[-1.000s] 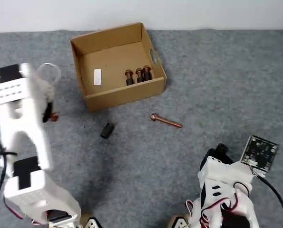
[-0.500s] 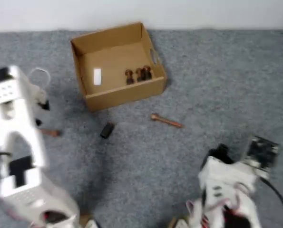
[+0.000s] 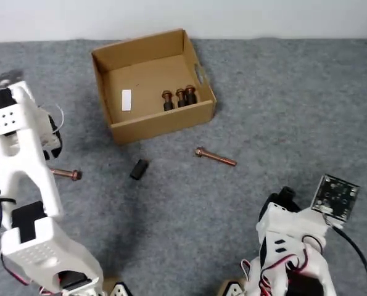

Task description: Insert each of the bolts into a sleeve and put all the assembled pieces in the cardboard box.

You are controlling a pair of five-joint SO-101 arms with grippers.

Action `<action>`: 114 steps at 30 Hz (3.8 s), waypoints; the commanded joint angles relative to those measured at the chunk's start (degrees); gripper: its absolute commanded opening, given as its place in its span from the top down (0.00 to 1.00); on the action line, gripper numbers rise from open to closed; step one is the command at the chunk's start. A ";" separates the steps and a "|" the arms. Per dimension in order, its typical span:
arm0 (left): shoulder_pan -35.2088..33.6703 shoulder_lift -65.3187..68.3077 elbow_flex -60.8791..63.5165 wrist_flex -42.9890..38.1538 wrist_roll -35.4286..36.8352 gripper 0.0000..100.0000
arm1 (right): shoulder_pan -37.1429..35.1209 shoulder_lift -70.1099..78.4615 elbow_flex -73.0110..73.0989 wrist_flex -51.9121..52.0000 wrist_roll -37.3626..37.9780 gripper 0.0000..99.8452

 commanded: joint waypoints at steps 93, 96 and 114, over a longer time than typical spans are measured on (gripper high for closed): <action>39.91 -40.70 32.22 0.53 36.84 1.00 | -13.05 -0.13 3.25 -4.00 8.44 0.99; 51.52 -45.01 32.48 -2.02 43.43 1.00 | -16.57 -0.48 2.37 -3.56 8.35 0.99; 48.09 -75.96 42.42 -13.89 47.30 1.00 | -45.93 -2.51 3.16 -3.47 8.26 0.99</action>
